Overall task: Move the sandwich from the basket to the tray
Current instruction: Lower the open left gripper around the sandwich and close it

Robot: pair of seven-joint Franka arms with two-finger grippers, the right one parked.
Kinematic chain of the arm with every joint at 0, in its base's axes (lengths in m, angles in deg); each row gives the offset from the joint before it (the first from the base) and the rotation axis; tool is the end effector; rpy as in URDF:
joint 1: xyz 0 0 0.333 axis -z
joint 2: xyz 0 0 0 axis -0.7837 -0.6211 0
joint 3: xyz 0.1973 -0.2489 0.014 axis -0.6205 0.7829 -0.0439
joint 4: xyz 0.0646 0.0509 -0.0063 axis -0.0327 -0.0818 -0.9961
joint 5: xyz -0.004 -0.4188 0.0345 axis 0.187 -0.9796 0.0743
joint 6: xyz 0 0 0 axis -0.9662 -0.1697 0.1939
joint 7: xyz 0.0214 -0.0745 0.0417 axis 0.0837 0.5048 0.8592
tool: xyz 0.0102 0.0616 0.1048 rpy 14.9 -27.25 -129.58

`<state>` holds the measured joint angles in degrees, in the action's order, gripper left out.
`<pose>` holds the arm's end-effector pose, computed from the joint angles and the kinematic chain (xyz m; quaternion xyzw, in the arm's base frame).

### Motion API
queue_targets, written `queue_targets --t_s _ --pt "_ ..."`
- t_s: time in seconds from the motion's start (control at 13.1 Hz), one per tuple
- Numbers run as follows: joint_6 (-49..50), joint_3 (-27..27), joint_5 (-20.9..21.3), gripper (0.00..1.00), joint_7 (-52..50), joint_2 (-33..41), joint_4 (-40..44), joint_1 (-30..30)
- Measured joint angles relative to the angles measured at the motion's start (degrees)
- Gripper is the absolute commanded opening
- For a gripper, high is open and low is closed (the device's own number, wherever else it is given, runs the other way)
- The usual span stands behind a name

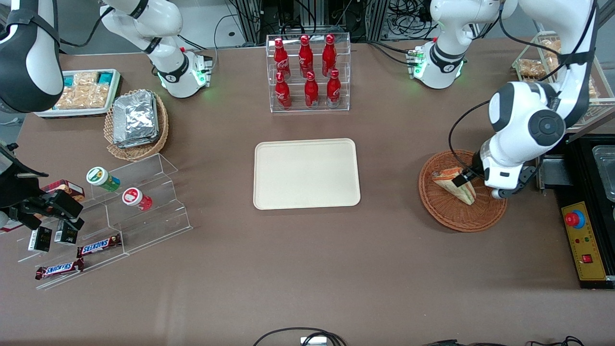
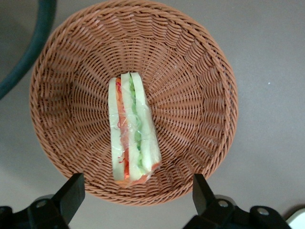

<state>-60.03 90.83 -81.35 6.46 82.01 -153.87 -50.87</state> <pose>0.5461 -0.0568 0.2982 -0.9489 -0.3110 0.0508 0.0192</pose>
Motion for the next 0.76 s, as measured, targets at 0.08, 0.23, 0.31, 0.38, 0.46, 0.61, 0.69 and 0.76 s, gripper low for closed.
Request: queue_targets --t_s 0.08,0.23,0.31,0.38,0.46,0.61,0.69,0.76 --pt "-0.5 0.0 0.0 1.0 -1.0 -0.6 -0.2 0.0" --pt "-0.9 0.0 0.1 1.0 -1.8 -1.2 -0.6 0.0" --pt "-1.3 0.0 0.1 1.0 -2.2 -1.2 -1.0 0.0" --pt "-2.2 0.0 0.1 1.0 -3.0 -1.3 -1.5 0.0" --pt "-3.2 0.0 0.2 1.0 -3.6 -1.4 -2.2 0.0" --pt "-5.0 0.0 0.2 1.0 -4.2 -1.6 -3.9 0.0" --pt "-5.7 -0.1 0.2 1.0 -4.3 -1.7 -4.5 0.0" --pt "-6.4 -0.1 0.2 1.0 -4.5 -1.7 -5.1 0.0"
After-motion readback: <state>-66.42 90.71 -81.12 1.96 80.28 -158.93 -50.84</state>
